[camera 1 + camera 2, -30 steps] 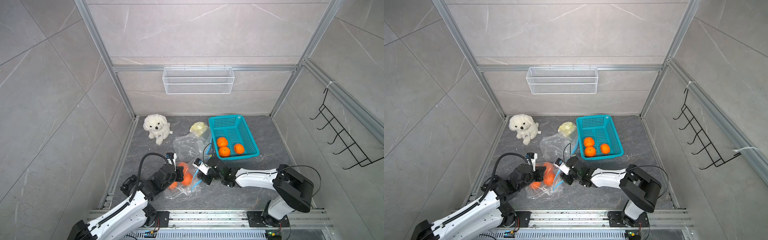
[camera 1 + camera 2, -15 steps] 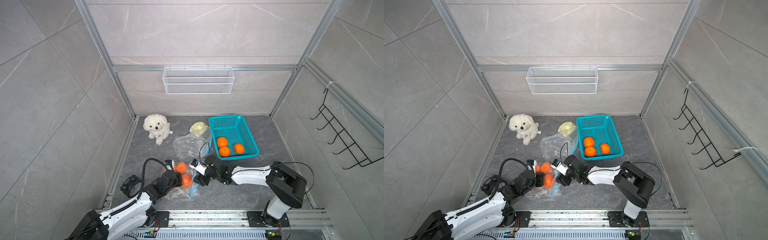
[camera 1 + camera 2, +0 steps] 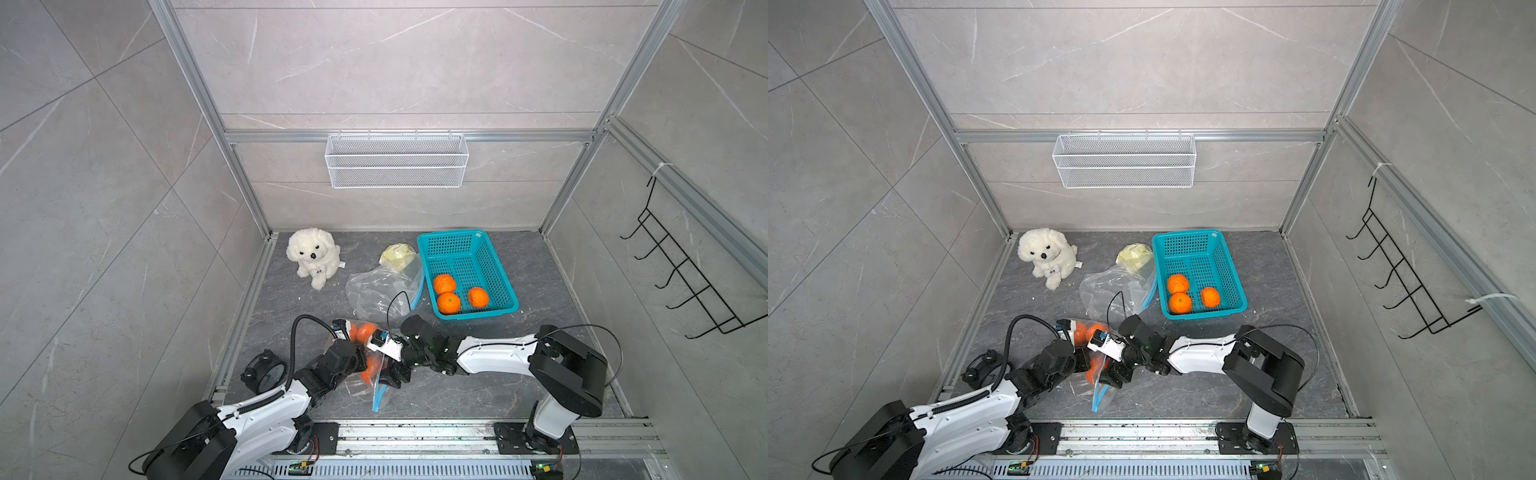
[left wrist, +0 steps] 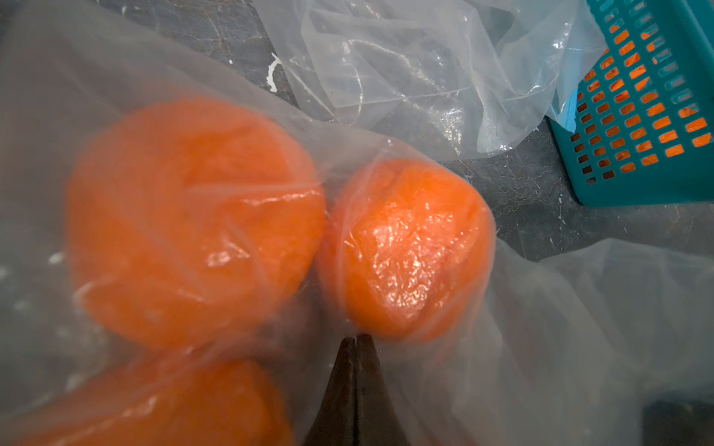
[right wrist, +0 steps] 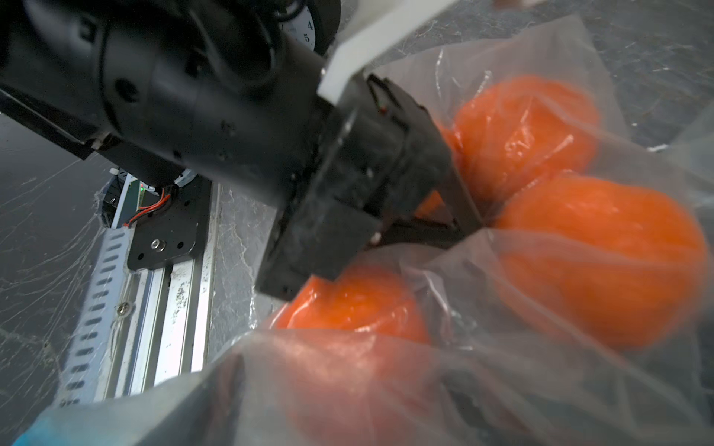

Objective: Open the zip-top bag and take out the orange
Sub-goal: Pick up the orange from the zipper food storage bag.

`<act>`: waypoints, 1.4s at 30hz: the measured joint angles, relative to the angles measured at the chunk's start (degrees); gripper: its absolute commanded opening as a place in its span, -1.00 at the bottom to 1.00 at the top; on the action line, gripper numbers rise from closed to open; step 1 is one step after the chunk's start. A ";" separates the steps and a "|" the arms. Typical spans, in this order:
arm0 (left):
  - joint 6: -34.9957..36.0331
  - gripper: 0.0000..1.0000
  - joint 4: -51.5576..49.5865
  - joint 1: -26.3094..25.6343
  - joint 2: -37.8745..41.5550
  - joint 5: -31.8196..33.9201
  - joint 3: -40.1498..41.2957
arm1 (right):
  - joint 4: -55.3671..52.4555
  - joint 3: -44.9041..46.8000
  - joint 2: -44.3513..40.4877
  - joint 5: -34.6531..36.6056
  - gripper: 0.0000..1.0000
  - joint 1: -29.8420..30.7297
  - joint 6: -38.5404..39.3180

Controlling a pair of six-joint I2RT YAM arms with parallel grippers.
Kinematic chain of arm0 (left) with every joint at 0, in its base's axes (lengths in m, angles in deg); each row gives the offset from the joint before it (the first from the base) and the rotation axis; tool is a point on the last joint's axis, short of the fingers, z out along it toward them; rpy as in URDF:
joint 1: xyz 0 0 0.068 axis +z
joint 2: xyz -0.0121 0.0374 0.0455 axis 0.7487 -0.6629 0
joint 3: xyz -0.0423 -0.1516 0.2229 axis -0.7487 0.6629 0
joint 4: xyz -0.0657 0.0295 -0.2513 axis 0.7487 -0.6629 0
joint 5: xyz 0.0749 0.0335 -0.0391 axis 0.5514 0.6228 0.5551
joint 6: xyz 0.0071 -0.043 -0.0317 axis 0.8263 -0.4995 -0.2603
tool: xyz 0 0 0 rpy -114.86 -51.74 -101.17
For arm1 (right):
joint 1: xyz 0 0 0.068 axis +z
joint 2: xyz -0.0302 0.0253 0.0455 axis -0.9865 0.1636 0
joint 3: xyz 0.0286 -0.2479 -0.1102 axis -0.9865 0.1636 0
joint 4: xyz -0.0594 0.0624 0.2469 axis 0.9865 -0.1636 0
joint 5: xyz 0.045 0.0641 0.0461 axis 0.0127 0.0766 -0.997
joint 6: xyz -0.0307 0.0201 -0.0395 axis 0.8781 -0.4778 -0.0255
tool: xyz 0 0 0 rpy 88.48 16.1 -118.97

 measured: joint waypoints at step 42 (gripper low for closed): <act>-0.48 -1.00 2.84 -0.07 -5.25 3.41 -0.11 | -14.93 9.42 -16.11 24.85 -0.14 1.46 -7.72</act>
